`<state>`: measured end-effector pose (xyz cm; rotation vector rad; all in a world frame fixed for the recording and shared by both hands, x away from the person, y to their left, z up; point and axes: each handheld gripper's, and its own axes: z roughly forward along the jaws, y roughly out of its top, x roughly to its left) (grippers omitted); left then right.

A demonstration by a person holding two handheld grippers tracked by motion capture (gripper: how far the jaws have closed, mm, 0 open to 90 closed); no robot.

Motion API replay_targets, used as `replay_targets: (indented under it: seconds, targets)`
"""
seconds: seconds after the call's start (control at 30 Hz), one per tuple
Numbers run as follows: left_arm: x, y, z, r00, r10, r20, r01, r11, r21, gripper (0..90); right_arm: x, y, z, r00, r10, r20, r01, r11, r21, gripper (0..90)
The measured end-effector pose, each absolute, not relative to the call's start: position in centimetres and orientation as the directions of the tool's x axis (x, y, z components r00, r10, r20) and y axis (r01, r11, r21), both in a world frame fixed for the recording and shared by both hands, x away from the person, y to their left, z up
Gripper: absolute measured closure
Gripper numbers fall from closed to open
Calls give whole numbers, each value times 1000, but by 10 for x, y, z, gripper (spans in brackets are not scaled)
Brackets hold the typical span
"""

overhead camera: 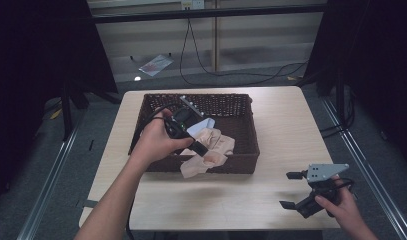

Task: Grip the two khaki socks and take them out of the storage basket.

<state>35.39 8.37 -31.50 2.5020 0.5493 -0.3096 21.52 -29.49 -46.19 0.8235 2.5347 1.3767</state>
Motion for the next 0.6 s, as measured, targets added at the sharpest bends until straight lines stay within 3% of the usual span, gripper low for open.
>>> replay_targets:
  seconds: [0.53, 0.6]
  targets:
    - [350, 74, -356, 878, 322, -355, 458, -782, 423, 878, 215, -295, -461, -841, 526, 127, 394, 434, 810, 17]
    - [350, 74, -360, 883, 323, -341, 453, -778, 436, 836, 215, -295, -461, -842, 524, 129, 393, 433, 811, 17]
